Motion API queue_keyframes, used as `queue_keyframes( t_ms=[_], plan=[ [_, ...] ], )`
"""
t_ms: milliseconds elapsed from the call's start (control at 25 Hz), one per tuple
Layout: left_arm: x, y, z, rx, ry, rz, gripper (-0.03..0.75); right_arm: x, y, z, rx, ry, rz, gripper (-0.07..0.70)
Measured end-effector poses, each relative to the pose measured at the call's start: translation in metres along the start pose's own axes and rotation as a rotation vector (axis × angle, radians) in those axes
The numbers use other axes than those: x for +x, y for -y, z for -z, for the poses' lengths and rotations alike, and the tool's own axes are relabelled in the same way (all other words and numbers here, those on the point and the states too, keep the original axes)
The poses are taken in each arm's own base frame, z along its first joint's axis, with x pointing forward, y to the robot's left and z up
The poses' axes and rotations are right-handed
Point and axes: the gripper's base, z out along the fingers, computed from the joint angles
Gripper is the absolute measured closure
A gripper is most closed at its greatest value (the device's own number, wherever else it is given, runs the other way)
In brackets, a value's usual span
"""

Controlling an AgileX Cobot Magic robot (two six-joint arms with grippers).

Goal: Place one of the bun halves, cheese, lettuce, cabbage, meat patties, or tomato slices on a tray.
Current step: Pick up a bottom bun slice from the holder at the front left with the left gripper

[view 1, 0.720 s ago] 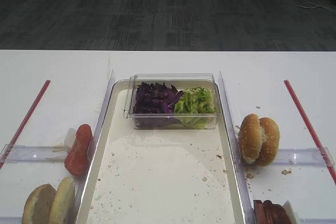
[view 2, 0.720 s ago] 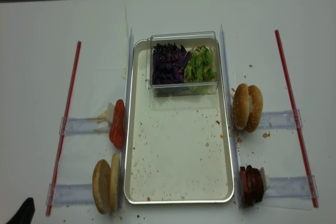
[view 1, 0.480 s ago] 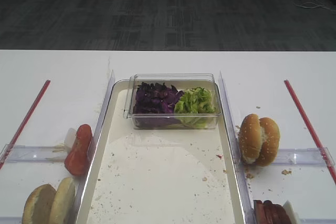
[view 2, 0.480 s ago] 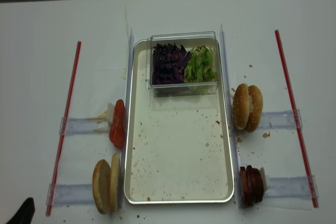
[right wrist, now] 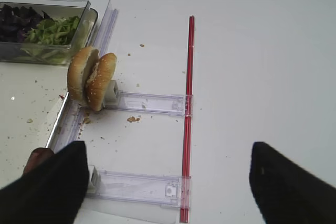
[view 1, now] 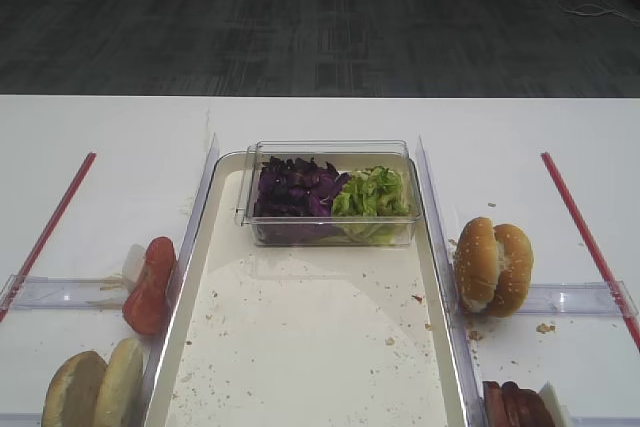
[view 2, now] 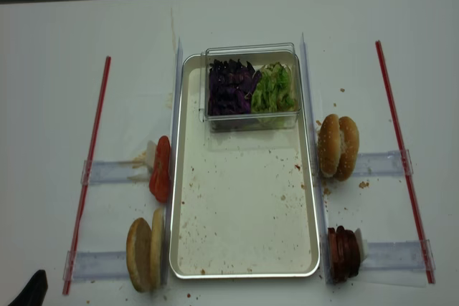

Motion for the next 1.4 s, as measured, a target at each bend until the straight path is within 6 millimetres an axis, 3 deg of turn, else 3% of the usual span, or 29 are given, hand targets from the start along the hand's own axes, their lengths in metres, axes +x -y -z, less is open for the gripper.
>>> queue_keyframes(
  t_ms=[1400],
  plan=[
    [0.0000,-0.0002,0.0000,-0.002,0.000,0.005,0.099,0.0000,0.0000,0.0000,0.000,0.000,-0.006,-0.018]
  ],
)
